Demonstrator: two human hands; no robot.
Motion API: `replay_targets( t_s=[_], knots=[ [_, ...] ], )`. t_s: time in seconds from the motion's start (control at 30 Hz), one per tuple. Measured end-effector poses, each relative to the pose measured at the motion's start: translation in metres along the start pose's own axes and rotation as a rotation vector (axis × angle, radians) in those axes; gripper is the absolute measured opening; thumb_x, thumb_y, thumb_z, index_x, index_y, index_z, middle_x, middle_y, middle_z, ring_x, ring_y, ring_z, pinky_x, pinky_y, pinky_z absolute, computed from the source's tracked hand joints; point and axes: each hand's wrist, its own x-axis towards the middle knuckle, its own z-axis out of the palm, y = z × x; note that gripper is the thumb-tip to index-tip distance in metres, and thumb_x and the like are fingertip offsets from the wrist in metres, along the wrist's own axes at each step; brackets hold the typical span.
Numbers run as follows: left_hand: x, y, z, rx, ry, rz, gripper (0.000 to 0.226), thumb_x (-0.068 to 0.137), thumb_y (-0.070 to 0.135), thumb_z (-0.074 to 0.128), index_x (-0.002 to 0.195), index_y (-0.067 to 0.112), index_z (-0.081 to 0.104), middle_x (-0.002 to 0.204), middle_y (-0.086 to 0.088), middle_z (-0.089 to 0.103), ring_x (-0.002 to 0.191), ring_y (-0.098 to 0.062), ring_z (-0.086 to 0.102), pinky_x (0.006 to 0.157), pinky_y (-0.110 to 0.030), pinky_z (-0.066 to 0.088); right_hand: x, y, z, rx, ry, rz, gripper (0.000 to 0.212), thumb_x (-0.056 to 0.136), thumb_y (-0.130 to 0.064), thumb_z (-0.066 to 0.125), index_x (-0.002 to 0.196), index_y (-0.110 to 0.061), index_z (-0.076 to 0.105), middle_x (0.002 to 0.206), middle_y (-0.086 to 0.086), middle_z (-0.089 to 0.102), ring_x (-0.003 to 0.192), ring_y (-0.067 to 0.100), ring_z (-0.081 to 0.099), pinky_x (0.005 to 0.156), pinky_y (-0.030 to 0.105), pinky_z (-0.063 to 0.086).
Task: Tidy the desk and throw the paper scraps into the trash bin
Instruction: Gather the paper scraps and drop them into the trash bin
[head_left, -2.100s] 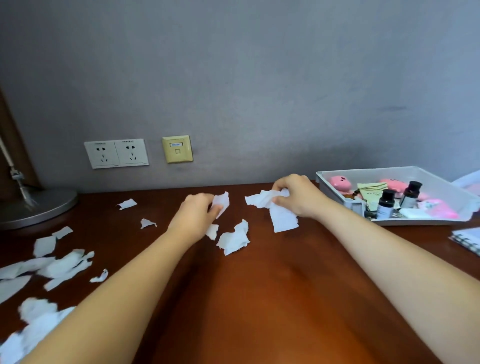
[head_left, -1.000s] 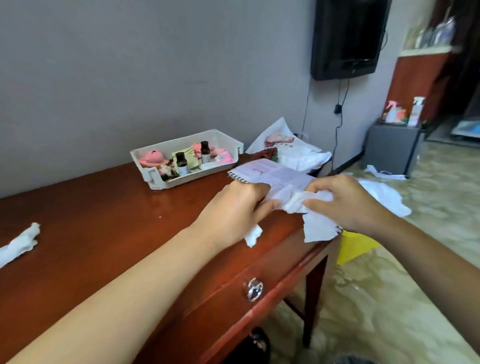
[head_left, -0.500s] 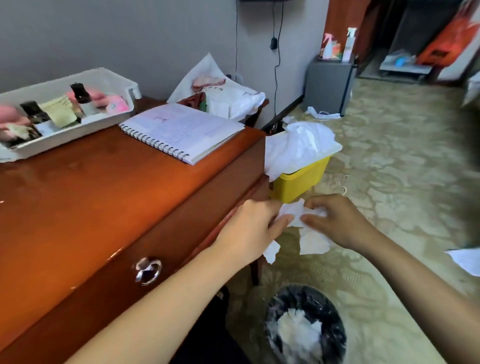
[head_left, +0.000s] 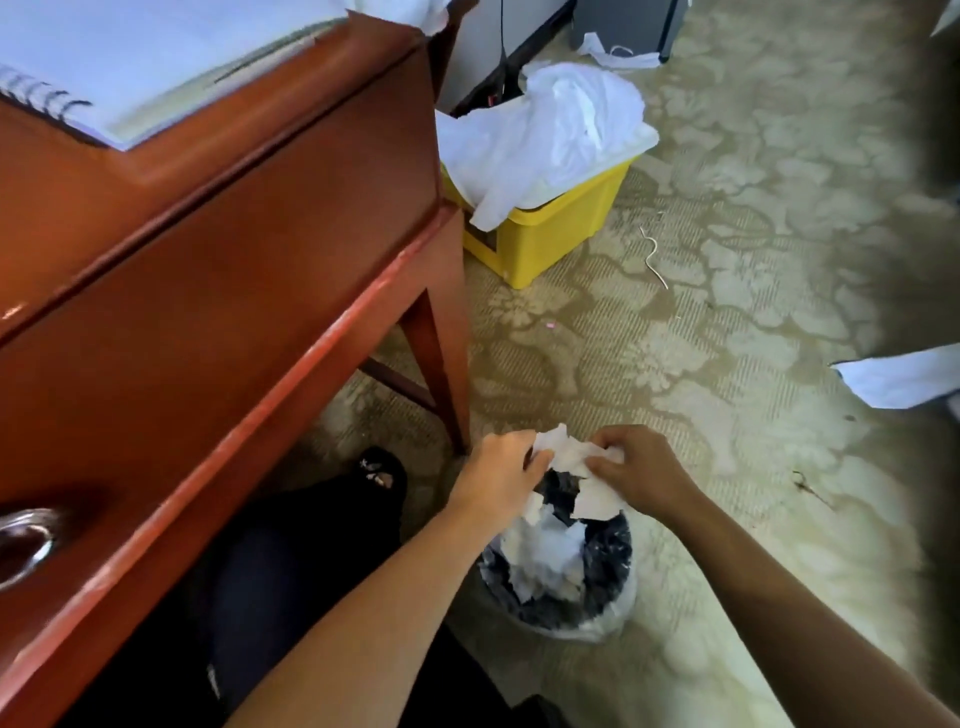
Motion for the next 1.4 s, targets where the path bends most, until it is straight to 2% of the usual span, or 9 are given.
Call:
replay_targets(
  t_s=[0.17, 0.37, 0.6, 0.67, 0.73, 0.8, 1.0, 1.1, 1.4],
  knots=[
    [0.008, -0.019, 0.045, 0.057, -0.086, -0.123, 0.027, 0.099, 0.03, 0.041, 0.093, 0.007, 0.054, 0.088, -0.013, 0.06, 0.092, -0.031, 0.056, 0.067, -0.036, 0.039, 0.001, 0.041, 0.036, -0.01, -0.07, 0.156, 0.012, 0.083, -0.006, 0.059, 0.072, -0.01, 0.056, 0.077, 0.005, 0.054, 0.075, 0.019, 0.049, 0.056, 0.027, 0.027],
    [0.012, -0.021, 0.087, 0.01, -0.076, -0.264, 0.027, 0.099, 0.03, 0.041, 0.095, 0.008, 0.056, 0.099, -0.015, 0.063, 0.096, -0.031, 0.059, 0.077, -0.039, 0.048, -0.003, 0.068, 0.069, -0.014, -0.119, 0.313, 0.018, 0.086, -0.009, 0.057, 0.099, -0.003, 0.066, 0.096, 0.011, 0.064, 0.096, 0.026, 0.059, 0.067, 0.022, 0.03],
    [0.012, -0.036, 0.108, -0.057, -0.274, -0.32, 0.029, 0.1, 0.025, 0.04, 0.11, 0.004, 0.056, 0.113, -0.016, 0.061, 0.106, -0.031, 0.056, 0.081, -0.036, 0.043, -0.011, 0.075, 0.094, 0.091, -0.183, 0.443, 0.039, 0.093, -0.017, 0.05, 0.131, -0.007, 0.051, 0.134, 0.01, 0.054, 0.123, 0.026, 0.05, 0.091, 0.023, 0.037],
    [0.009, -0.04, 0.108, -0.059, -0.414, -0.309, 0.034, 0.1, 0.023, 0.038, 0.13, 0.009, 0.047, 0.131, -0.013, 0.052, 0.12, -0.03, 0.049, 0.094, -0.037, 0.043, -0.013, 0.071, 0.095, 0.115, -0.241, 0.461, 0.037, 0.095, -0.018, 0.046, 0.131, -0.009, 0.051, 0.134, 0.009, 0.053, 0.123, 0.027, 0.05, 0.092, 0.026, 0.038],
    [0.005, -0.044, 0.107, -0.012, -0.514, -0.298, 0.038, 0.099, 0.021, 0.039, 0.136, 0.011, 0.041, 0.139, -0.014, 0.045, 0.125, -0.031, 0.045, 0.1, -0.041, 0.043, -0.013, 0.071, 0.096, 0.101, -0.292, 0.459, 0.021, 0.095, -0.018, 0.043, 0.107, -0.018, 0.061, 0.109, 0.002, 0.061, 0.113, 0.026, 0.052, 0.086, 0.028, 0.037],
    [0.001, -0.046, 0.101, 0.043, -0.554, -0.295, 0.041, 0.099, 0.022, 0.039, 0.137, 0.006, 0.038, 0.144, -0.016, 0.04, 0.13, -0.031, 0.04, 0.104, -0.042, 0.039, -0.013, 0.07, 0.094, 0.066, -0.295, 0.431, 0.018, 0.094, -0.018, 0.044, 0.086, -0.024, 0.058, 0.089, -0.002, 0.058, 0.102, 0.024, 0.051, 0.077, 0.025, 0.032],
    [-0.007, -0.024, 0.06, 0.293, -0.642, -0.172, 0.059, 0.1, 0.04, 0.03, 0.151, 0.018, 0.009, 0.16, -0.003, 0.004, 0.147, -0.025, 0.007, 0.116, -0.047, 0.015, -0.013, 0.035, 0.063, -0.014, -0.256, 0.287, 0.028, 0.092, -0.011, 0.043, 0.105, 0.006, 0.06, 0.104, 0.025, 0.064, 0.101, 0.037, 0.059, 0.081, 0.039, 0.047],
    [-0.018, -0.013, 0.026, 0.401, -0.563, -0.059, 0.061, 0.1, 0.042, 0.027, 0.151, 0.021, 0.002, 0.16, -0.002, -0.006, 0.148, -0.022, -0.006, 0.117, -0.047, 0.008, -0.011, 0.008, 0.044, -0.098, -0.283, 0.203, 0.022, 0.091, -0.01, 0.045, 0.088, 0.008, 0.058, 0.089, 0.023, 0.061, 0.097, 0.037, 0.06, 0.072, 0.034, 0.043],
    [-0.093, 0.026, -0.11, 0.617, -0.259, -0.003, 0.065, 0.098, 0.052, 0.023, 0.151, 0.023, -0.001, 0.159, 0.002, -0.016, 0.146, -0.016, -0.016, 0.117, -0.044, -0.003, -0.033, -0.129, -0.048, -0.307, -0.144, -0.243, 0.021, 0.094, -0.023, 0.049, 0.101, -0.009, 0.061, 0.094, 0.004, 0.056, 0.089, 0.022, 0.054, 0.083, 0.036, 0.045]
  ],
)
